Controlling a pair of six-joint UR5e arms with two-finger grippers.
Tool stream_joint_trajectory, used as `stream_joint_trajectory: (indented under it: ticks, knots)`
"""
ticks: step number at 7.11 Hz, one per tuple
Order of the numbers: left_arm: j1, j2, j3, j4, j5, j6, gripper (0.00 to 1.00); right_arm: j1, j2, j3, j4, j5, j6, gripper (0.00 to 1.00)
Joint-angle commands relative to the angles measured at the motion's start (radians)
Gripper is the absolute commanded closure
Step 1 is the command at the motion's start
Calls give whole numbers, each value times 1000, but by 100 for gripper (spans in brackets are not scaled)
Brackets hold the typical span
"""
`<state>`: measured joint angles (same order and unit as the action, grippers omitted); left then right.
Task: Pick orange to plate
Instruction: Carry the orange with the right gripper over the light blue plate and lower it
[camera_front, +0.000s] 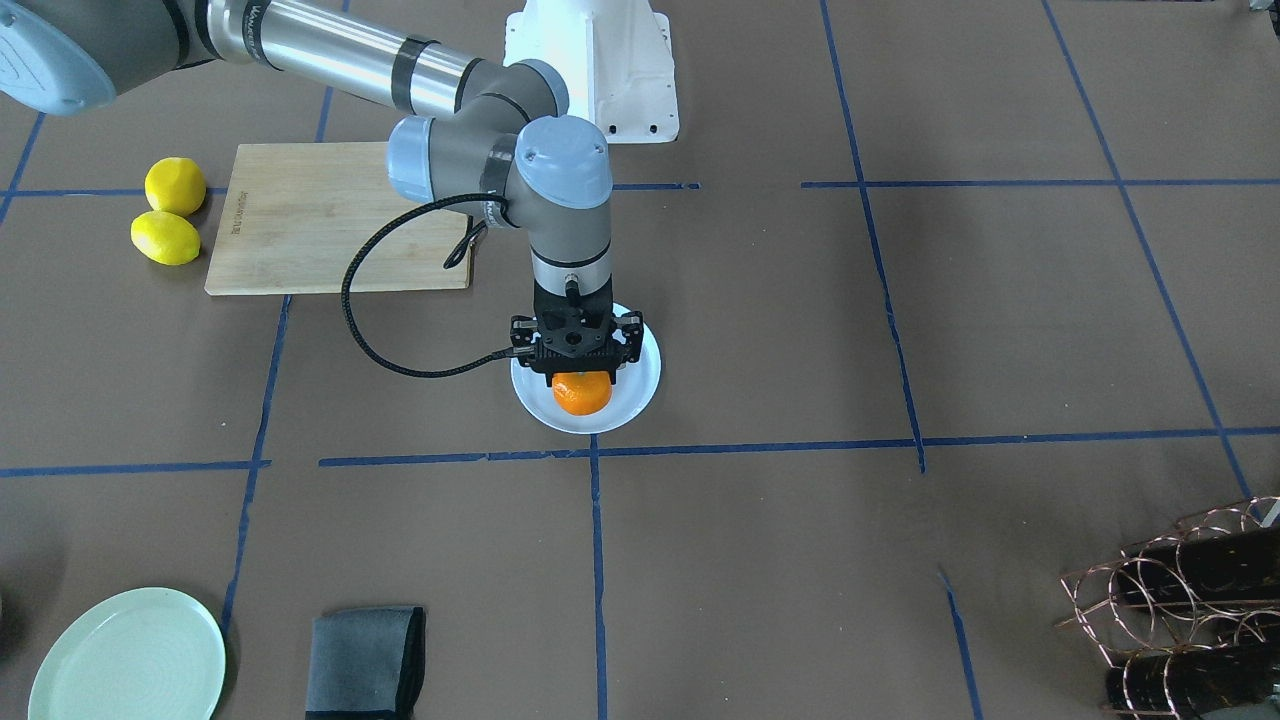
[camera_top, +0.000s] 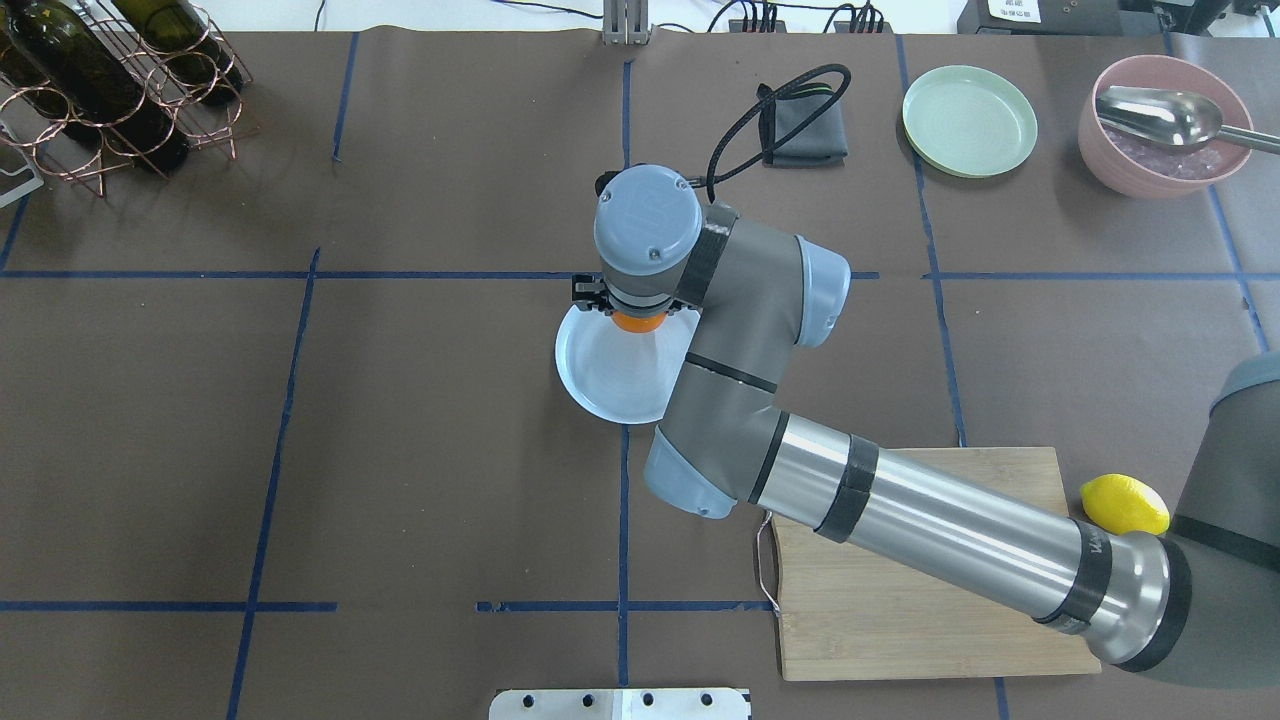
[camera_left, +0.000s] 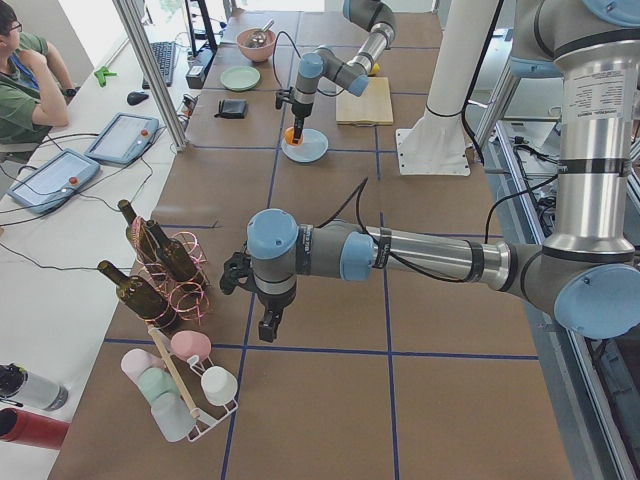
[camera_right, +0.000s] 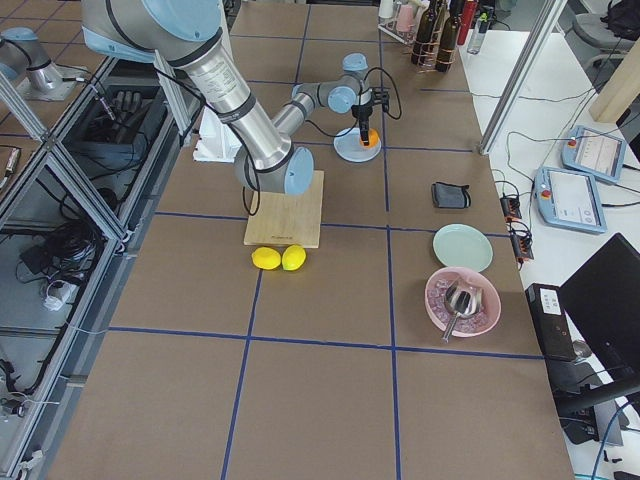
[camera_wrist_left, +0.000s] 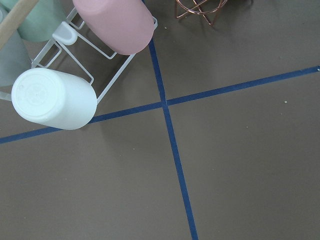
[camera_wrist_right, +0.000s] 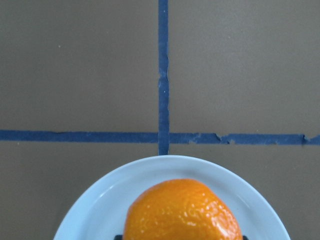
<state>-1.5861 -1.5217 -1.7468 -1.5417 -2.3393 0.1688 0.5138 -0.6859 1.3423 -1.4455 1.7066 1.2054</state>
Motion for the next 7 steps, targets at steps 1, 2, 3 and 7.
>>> stream_joint_trajectory:
  ticks: [1,2,3,7]
  knots:
    - [0,0,-8,0,0,0,0,-27,3,-11,-12,-8,46,10]
    - [0,2,-10,0,0,0,0,-26,3,-9,-12,-7,46,0]
    - [0,2,-8,0,0,-2,0,-24,2,-3,-13,-4,40,0]
    - [0,2,-8,3,0,0,0,193,-52,208,-197,252,-131,0]
